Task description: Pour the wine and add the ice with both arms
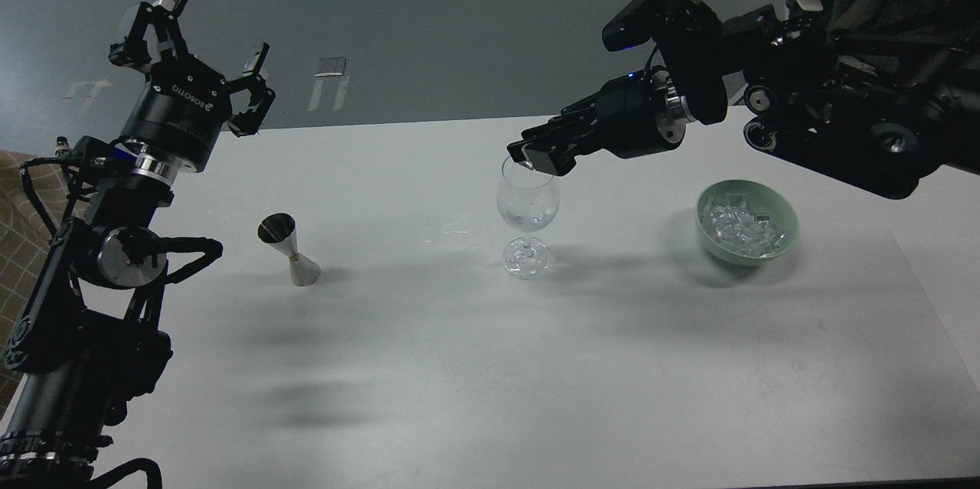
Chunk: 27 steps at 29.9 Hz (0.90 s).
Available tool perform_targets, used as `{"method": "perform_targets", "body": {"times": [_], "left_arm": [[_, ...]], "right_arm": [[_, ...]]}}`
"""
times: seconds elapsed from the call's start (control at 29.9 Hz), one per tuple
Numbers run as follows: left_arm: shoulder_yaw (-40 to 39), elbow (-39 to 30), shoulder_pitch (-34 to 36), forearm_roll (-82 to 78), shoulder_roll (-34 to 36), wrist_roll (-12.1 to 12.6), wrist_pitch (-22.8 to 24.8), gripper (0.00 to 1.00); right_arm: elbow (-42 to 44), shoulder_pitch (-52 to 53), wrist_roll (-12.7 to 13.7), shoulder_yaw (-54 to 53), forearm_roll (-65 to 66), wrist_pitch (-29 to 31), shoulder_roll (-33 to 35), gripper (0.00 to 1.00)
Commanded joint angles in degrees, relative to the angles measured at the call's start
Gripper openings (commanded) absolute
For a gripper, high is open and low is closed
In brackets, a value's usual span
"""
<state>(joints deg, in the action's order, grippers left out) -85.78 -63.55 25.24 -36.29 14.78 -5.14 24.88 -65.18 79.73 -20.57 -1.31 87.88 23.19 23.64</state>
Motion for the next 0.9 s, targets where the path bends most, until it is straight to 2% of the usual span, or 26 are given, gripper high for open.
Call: {"method": "perform_targets", "body": {"times": [0.0,0.1,0.37,0.47,0.57,0.74,0.87], "left_arm": [[0.00,0.00,-0.02,0.00,0.07,-0.04,-0.01,0.98],[0.00,0.00,0.07,0.00,0.16,-0.04,-0.01,0.98],[0.00,0.00,0.07,0.00,0.33,-0.04,-0.01,0.98],[-0.09,0.00,0.07,0.00,0.42,-0.04,-0.01,0.98],[-0.09,0.00,0.07,0.00,0.42,-0.04,-0.01,0.98],[0.00,0.09,0.42,0.00,0.86,0.22,-0.09,0.98],[0.00,0.27,1.04,-0.09,1.12,0.40,-0.53,0.98]], "right_arm": [[-0.03,-0.01,0.00,0.08,0.01,0.01,0.00,0.42],[-0.03,-0.01,0.00,0.00,0.01,0.01,0.18,0.51],[0.05,0.25,0.00,-0.53,-0.17,-0.51,1.06,0.53],[1.54,0.60,0.18,-3.86,-2.79,-2.97,2.03,0.55],[7.58,0.16,1.76,-8.78,-9.28,-5.52,2.29,0.56],[14.90,-0.45,1.76,-13.53,-17.73,-8.25,2.29,0.56],[20.69,-3.17,1.67,-21.68,-32.11,-9.57,2.03,0.57]]}}
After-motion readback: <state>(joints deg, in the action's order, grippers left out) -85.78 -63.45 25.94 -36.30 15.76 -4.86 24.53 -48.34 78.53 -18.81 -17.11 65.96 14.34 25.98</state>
